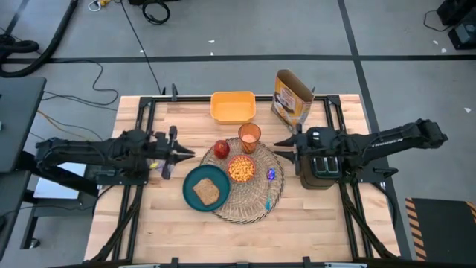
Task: Arrange a breakfast setting
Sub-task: Return to Home Position
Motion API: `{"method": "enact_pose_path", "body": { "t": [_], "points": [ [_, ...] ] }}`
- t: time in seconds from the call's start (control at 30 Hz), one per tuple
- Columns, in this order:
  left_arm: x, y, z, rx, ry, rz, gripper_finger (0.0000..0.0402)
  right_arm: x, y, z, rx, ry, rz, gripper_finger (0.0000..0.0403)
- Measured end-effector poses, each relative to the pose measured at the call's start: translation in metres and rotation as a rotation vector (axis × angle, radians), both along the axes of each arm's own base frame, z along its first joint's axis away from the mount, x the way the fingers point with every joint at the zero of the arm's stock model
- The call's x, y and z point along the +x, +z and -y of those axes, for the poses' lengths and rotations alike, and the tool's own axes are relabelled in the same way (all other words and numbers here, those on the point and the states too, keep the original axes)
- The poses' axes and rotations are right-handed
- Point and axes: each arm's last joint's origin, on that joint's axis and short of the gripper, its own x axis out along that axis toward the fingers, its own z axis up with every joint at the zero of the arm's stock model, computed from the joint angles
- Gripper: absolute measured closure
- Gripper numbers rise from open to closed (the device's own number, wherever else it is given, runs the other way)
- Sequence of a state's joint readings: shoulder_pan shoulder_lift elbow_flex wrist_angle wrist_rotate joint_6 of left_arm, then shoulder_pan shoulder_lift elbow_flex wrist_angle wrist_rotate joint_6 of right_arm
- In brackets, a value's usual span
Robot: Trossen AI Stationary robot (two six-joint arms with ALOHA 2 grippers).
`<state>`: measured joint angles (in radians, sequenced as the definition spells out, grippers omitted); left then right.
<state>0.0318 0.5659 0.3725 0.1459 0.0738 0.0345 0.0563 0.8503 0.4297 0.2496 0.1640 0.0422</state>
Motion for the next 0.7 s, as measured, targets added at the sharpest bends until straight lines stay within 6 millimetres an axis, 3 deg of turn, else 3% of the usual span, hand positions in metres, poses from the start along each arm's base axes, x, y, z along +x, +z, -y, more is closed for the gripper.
{"method": "enact_pose_path", "body": {
  "t": [0.13, 0.43, 0.7],
  "points": [
    [-0.015, -0.013, 0.002, -0.014, 0.017, 0.016, 0.0354, -0.015, -0.001, 0.001, 0.024, -0.003, 0.01, 0.0291],
    [-0.042, -0.013, 0.002, -0.004, 0.109, 0.081, 0.0354, -0.047, 0.01, 0.002, -0.014, 0.026, 0.039, 0.0392],
    [-0.051, -0.037, 0.005, -0.021, 0.152, 0.123, 0.0354, -0.066, -0.005, 0.003, 0.01, 0.033, 0.099, 0.039]
  ]
}}
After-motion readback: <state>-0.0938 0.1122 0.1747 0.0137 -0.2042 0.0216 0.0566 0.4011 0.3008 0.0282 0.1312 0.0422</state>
